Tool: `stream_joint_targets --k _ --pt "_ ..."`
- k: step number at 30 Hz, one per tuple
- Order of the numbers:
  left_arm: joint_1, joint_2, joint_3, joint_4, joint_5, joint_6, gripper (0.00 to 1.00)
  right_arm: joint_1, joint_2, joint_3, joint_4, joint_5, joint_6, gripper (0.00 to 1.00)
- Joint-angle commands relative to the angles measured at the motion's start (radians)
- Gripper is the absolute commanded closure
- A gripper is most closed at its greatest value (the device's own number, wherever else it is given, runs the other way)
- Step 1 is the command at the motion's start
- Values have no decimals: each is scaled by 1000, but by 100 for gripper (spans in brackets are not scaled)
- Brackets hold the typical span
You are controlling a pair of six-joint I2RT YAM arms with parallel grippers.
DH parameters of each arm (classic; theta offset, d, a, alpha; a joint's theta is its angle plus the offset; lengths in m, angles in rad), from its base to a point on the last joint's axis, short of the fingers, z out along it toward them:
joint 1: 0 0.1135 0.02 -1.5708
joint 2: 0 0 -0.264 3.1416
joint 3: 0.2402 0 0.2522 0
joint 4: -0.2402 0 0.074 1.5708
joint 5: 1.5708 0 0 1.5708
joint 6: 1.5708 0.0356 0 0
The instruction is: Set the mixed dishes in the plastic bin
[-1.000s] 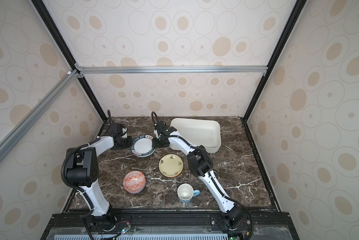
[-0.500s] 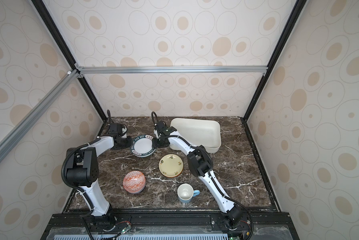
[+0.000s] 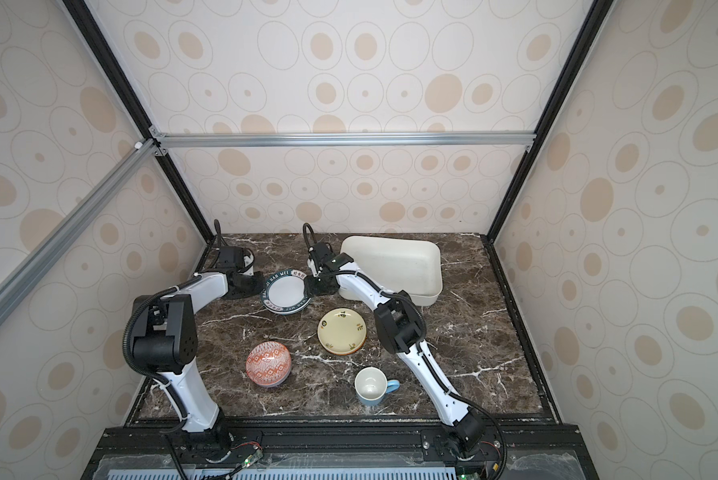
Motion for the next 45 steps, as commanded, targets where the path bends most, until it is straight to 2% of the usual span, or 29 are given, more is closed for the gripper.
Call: stream_joint_targets --k 1,6,16,25,32,36,39,45 --pt "5 34 14 3 17 -11 77 -20 -43 -11 -53 17 -12 44" --pt "2 35 8 11 11 -19 77 -20 -46 -19 -54 18 -12 44" --pt "5 -7 31 -12 -95 23 76 -26 -44 -18 -54 17 -17 44" --pt "4 18 42 -13 -89 19 76 -30 -45 -13 -53 9 -20 44" --pt "1 49 65 -3 -24 -6 78 -28 -39 -3 -51 3 -16 44" --pt "-12 59 75 -9 -20 -1 80 -32 -30 3 -48 -10 -5 48" --pt "-18 61 82 -19 -19 2 88 -32 -26 2 -42 -14 3 52" --pt "-26 62 84 -25 -14 4 95 -32 -27 3 -34 -13 11 62"
